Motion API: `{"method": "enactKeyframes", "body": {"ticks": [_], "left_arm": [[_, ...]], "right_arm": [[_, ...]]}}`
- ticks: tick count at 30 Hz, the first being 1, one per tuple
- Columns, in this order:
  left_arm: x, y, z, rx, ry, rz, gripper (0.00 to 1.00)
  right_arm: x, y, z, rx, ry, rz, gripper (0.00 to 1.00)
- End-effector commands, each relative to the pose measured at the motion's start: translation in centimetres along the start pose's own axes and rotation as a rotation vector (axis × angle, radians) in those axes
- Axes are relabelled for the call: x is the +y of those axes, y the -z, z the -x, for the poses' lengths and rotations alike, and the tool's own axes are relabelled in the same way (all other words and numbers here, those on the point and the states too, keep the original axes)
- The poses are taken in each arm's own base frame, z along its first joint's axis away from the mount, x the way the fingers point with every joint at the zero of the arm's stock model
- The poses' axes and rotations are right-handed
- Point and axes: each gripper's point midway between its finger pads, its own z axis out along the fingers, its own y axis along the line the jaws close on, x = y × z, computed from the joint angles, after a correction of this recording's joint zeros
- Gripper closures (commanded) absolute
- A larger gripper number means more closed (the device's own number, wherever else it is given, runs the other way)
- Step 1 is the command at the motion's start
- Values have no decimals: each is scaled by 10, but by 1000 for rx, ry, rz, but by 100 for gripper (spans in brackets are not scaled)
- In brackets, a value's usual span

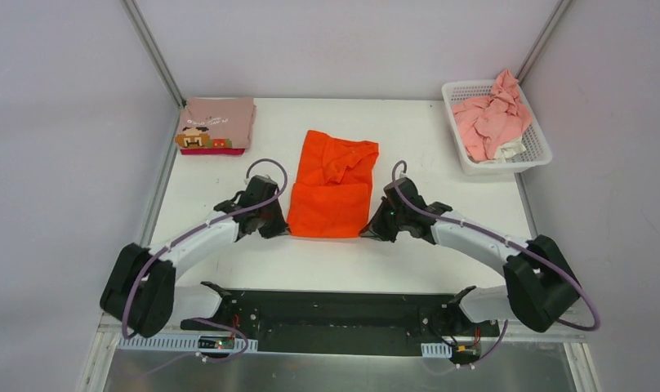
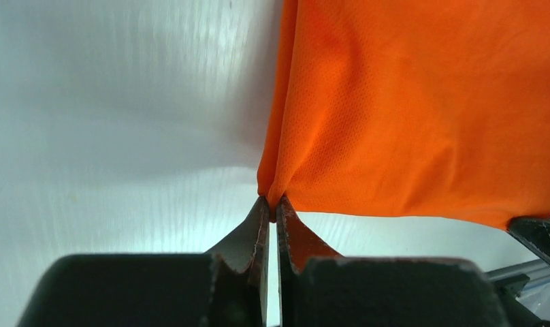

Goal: Fold and stack the t-shirts
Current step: Fold the long partially folded tshirt into a neat square

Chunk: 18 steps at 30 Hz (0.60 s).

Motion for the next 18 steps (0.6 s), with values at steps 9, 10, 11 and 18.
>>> {"method": "enactKeyframes", "body": {"ticks": [9,10,11,18], "left_arm": [[1,107,-32,-161,58,-200,100],[-3,116,-32,-171,45,-229,100],[-6,123,-31,-178,35,-252,100],[-26,148,-11,-230,-20,-293,100]], "right_arm": [[5,98,-104,362,56,98,100],[10,106,-108,379,62,127,100],[13,113,-111,395,66,152,100],[29,134,-113,404,72,239,100]]}}
